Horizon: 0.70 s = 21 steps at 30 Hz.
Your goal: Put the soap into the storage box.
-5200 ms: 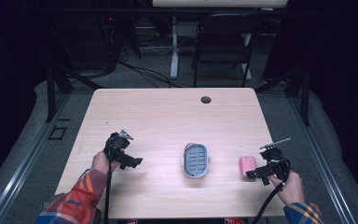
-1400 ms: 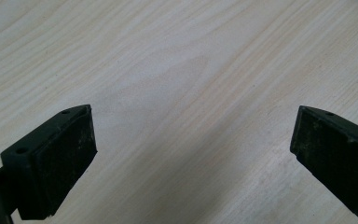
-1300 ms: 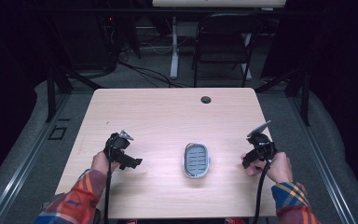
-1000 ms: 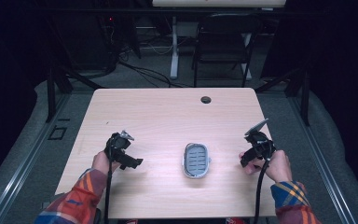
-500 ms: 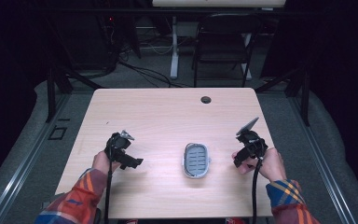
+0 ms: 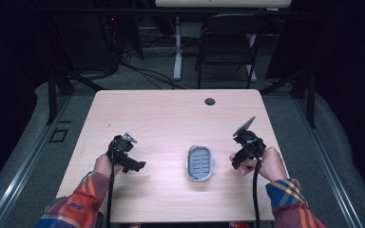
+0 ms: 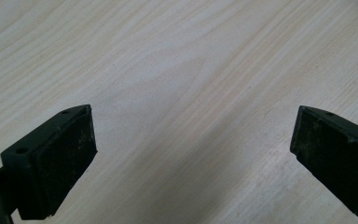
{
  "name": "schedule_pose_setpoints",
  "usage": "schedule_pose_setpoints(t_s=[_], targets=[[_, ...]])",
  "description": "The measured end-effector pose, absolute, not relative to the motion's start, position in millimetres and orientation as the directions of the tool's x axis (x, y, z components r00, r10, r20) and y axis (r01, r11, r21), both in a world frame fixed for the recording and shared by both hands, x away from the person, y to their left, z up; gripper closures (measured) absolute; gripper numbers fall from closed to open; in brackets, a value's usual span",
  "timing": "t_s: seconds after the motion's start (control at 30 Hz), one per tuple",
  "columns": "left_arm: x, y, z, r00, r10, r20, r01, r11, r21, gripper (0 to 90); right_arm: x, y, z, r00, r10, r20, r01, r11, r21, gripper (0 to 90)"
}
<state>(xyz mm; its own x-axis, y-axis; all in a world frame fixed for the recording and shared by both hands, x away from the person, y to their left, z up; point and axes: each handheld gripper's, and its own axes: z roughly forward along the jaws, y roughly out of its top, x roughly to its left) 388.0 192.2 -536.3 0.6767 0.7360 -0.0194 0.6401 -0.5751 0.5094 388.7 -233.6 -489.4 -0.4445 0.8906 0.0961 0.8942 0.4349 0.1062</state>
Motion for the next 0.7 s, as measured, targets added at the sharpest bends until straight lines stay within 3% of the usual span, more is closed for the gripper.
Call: schedule_pose_setpoints(t_s=[0.7], targets=[[388.4,191.7,-536.2,0.68,0.733,-0.021,0.639,-0.578,0.508,0.3,400.3,-214.2,-461.6,-0.484,0.871,0.083,0.873,0.473,0.121,37.2]])
